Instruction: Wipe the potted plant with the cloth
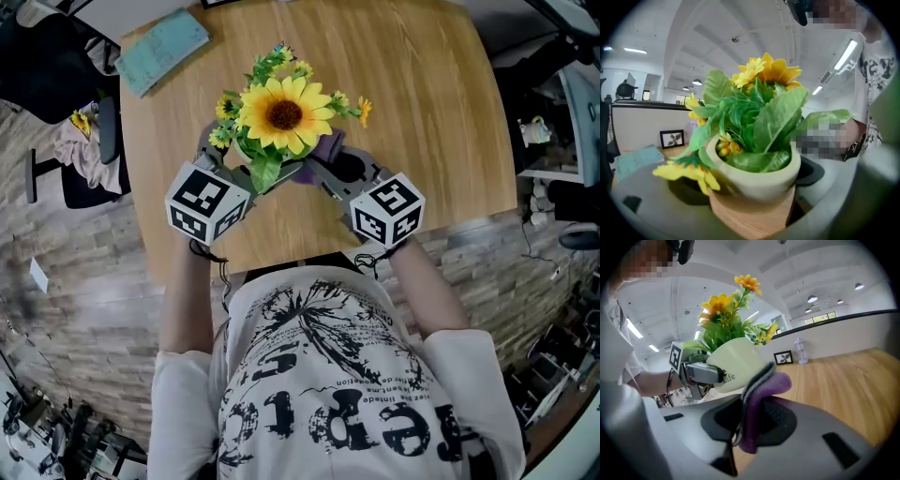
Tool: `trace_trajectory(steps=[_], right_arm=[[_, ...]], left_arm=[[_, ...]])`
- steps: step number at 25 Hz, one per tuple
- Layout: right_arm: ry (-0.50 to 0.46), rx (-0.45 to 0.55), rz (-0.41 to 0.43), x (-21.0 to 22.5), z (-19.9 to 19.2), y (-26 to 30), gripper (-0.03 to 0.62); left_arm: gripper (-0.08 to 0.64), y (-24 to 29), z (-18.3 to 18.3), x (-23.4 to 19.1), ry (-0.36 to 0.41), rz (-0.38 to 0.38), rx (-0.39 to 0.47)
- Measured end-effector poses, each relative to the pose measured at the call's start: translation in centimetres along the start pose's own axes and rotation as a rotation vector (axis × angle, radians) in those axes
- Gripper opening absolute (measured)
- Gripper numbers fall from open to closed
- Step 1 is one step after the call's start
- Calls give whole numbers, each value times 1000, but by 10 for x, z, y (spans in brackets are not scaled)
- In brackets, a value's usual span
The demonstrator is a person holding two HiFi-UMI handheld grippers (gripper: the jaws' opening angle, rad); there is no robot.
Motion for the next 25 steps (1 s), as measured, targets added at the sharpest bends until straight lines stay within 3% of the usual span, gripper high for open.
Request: trace_trajectory(steps=[10, 20, 25], right_arm=[[30, 60, -181, 47, 14, -27, 74], [-244, 77, -387, 80, 39, -44, 74], [-291, 106, -430, 94, 47, -32, 75]], left_arm=[[526, 0, -13, 0, -44, -38, -4], [526, 14, -73, -6, -40, -96, -35], [526, 26, -104, -14, -12, -135, -65]])
Point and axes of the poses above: the fingertips, and each gripper's own axes: y forward along the fingers, x to its right, z out of its top, the point moved 1 cm from there along -y, backward along the fingers, and after that the axes turned 11 degrees about x, right-handed, at the moved point
